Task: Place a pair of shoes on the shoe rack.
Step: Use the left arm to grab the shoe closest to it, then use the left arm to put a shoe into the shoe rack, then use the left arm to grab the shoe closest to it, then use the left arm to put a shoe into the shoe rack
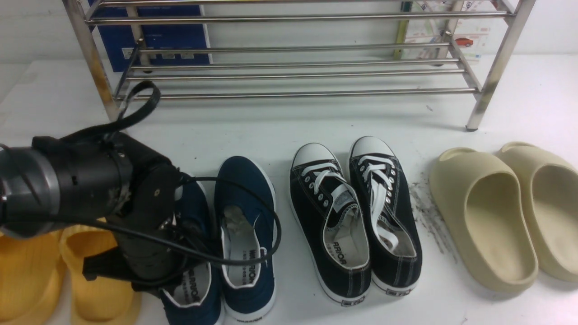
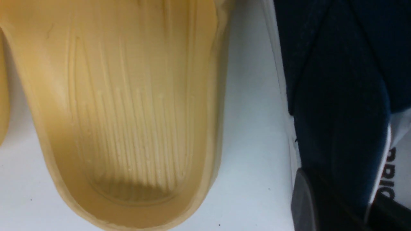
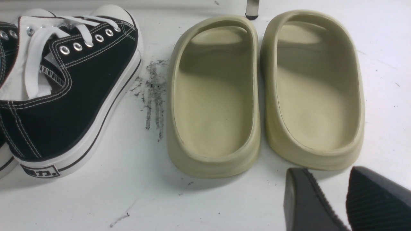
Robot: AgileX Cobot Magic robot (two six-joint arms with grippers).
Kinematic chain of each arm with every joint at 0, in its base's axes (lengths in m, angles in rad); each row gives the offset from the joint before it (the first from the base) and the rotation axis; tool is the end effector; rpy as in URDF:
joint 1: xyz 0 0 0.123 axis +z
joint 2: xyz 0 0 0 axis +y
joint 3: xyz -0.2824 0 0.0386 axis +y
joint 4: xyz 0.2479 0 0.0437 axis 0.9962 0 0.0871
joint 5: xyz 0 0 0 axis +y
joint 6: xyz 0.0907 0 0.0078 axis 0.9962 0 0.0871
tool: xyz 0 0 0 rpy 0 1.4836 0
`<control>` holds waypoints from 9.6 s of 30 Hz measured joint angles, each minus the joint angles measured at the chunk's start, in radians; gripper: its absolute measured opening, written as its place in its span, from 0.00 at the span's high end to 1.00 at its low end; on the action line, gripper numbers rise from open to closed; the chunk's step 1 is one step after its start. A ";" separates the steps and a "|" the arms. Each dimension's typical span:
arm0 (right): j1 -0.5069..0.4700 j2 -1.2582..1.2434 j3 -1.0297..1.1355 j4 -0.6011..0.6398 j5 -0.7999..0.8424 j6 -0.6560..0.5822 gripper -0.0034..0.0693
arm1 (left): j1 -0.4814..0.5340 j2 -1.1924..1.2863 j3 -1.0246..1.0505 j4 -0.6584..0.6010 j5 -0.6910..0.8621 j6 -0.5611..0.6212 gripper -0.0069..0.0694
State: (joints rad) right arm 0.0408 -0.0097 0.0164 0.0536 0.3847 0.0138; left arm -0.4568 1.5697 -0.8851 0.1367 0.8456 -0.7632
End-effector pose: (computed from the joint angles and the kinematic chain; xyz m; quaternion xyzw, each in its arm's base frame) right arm 0.0521 0.0040 0.1736 0.0032 0.8059 0.0389 0.5907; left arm 0.2462 -0.1107 0.1927 -0.1105 0.9904 0.0077 0.0831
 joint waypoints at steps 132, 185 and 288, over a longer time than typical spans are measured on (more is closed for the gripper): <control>0.000 0.000 0.000 0.000 0.000 0.000 0.62 | 0.261 0.309 -0.623 -0.149 -0.165 0.347 0.93; 0.000 0.000 0.000 0.000 0.000 0.000 0.62 | -0.042 -0.050 -0.269 -0.152 0.003 0.191 0.92; 0.000 0.000 0.000 0.000 0.000 0.000 0.62 | 0.040 0.638 -1.149 0.005 0.121 0.325 0.93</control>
State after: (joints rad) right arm 0.0408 -0.0097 0.0164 0.0536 0.3847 0.0138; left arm -0.4165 2.2077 -2.0343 0.1419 0.9664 -0.4382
